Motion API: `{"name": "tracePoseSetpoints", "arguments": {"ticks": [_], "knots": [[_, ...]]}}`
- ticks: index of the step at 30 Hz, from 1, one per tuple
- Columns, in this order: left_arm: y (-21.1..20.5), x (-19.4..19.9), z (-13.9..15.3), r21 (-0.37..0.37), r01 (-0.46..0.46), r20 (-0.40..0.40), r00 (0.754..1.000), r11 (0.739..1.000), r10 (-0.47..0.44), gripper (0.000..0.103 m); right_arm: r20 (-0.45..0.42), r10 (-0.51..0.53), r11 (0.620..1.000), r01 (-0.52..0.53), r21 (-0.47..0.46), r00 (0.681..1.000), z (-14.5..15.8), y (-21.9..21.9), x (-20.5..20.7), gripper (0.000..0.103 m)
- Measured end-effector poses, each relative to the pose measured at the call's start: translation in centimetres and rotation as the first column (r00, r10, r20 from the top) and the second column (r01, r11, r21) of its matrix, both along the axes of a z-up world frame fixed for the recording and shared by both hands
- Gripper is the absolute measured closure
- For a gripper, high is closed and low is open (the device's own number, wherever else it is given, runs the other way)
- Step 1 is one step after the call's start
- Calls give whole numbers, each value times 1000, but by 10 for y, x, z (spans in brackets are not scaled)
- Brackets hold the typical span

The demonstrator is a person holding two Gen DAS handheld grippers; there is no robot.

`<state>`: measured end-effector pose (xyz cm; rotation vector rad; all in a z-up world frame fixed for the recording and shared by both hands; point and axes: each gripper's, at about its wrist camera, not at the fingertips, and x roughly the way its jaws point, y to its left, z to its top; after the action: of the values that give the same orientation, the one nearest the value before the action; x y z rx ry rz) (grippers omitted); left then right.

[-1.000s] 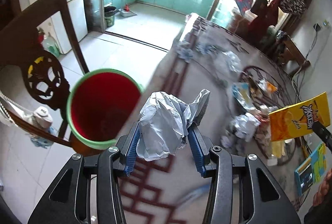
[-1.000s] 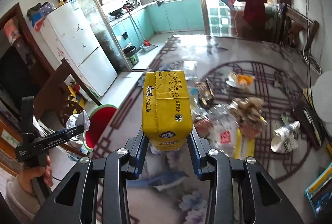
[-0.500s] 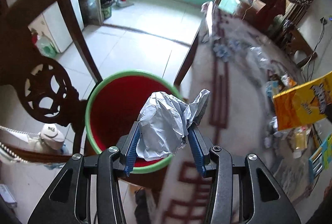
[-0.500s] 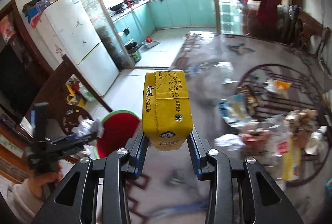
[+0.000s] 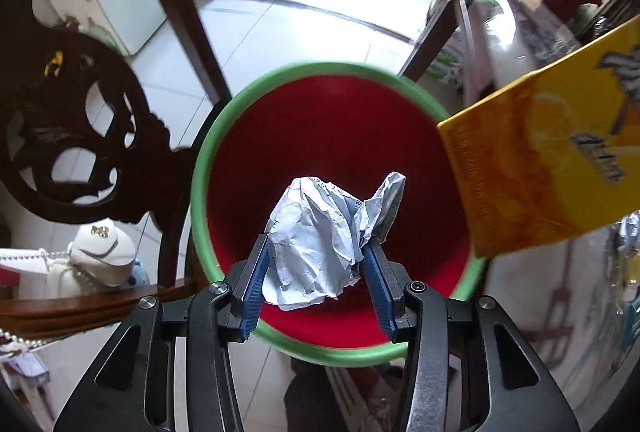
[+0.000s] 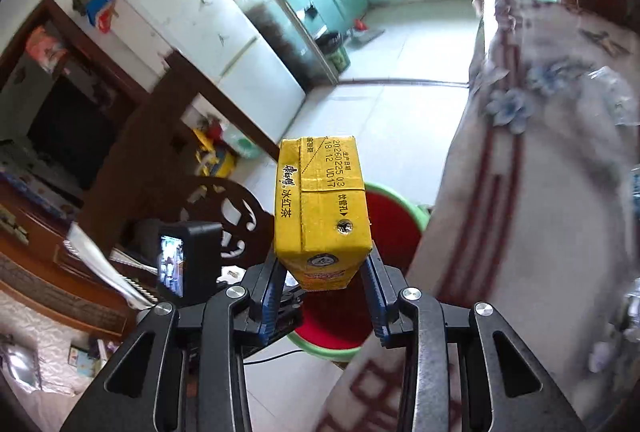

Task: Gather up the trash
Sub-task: 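Carry white paper and yellow carton over the red bucket with both tools, then open left tool and right tool to drop both items into bucket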

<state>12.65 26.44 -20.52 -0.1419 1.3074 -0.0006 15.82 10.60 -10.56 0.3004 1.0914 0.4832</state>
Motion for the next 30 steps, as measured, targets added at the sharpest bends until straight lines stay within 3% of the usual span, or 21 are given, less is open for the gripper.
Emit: {"name": "tracePoseSetpoints", "arguments": {"ticks": [3,7,13,14,19,21,24,28,30], "knots": [[8,0,-11,-2,-23,-35,999,1000,22,59,-30,13,991,-17,-131,999,-24,20,7,68],[11,1,-18,-3,-14,-59,998,1000,14,57,-99,7,989,-22,-147,995,-51,27,15,67],[12,5,-18,-1,-4,-58,998,1000,4,53,-105,-21,984,2,-178,994,-58,27,15,66],[12,6,-17,-1,-4,-57,998,1000,3,52,-104,-23,983,4,-181,994,-58,26,16,61],[14,11,-21,-5,-2,-52,999,1000,2,48,-84,-30,985,16,-170,996,-38,17,1,58],[16,13,-24,1,-2,-43,999,1000,2,39,-77,-33,988,21,-156,996,-30,11,-5,58],[15,12,-21,9,-4,-32,999,1000,4,34,-57,-49,988,40,-148,997,-16,0,-13,56],[12,8,-18,17,2,-24,1000,1000,-1,32,-15,-133,981,130,-141,991,5,-33,-30,48],[11,6,-17,35,5,-19,1000,999,-5,22,37,-233,960,236,-151,972,17,-57,-41,41]]}}
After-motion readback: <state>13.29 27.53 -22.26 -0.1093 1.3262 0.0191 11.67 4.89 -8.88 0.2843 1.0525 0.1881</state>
